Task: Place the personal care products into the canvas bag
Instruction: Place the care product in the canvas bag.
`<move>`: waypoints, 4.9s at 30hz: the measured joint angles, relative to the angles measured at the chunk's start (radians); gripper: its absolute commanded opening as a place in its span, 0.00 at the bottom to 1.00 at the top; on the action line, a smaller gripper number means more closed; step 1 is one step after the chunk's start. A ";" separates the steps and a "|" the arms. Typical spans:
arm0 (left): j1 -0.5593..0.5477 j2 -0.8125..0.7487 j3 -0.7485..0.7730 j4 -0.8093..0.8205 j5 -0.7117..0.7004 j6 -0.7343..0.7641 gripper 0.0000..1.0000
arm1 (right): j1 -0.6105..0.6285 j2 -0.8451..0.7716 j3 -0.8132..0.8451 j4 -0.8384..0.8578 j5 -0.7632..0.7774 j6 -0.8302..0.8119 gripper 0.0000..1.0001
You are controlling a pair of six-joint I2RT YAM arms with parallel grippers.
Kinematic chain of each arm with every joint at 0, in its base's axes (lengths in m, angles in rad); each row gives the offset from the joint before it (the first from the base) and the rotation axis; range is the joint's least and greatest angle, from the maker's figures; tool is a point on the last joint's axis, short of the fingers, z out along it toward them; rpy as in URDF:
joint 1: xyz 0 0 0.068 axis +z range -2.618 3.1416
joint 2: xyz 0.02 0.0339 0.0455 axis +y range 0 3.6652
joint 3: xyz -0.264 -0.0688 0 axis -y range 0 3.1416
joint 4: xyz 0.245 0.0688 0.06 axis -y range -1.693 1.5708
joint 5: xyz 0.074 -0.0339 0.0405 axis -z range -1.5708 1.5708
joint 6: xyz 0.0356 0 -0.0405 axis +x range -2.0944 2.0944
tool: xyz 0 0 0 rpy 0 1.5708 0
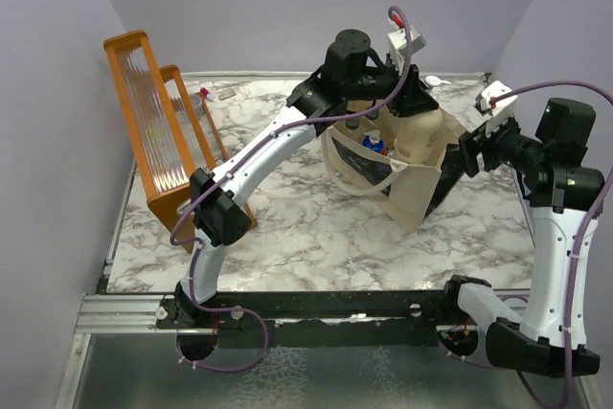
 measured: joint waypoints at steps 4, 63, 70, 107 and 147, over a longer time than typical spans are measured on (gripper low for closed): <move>-0.029 0.023 0.000 0.012 0.000 -0.026 0.00 | 0.000 0.000 0.000 -0.037 -0.023 -0.085 0.65; -0.111 0.070 -0.156 0.176 -0.192 -0.237 0.00 | 0.000 0.183 0.152 -0.310 -0.011 -0.489 0.01; -0.125 0.070 -0.164 0.154 -0.272 -0.279 0.00 | 0.000 0.189 0.172 -0.330 0.008 -0.481 0.01; -0.162 0.119 -0.182 0.194 -0.389 -0.459 0.00 | 0.000 0.220 0.205 -0.399 0.038 -0.372 0.01; -0.163 0.174 -0.144 0.443 -0.234 -0.489 0.00 | -0.005 0.076 0.175 -0.255 0.001 -0.103 0.88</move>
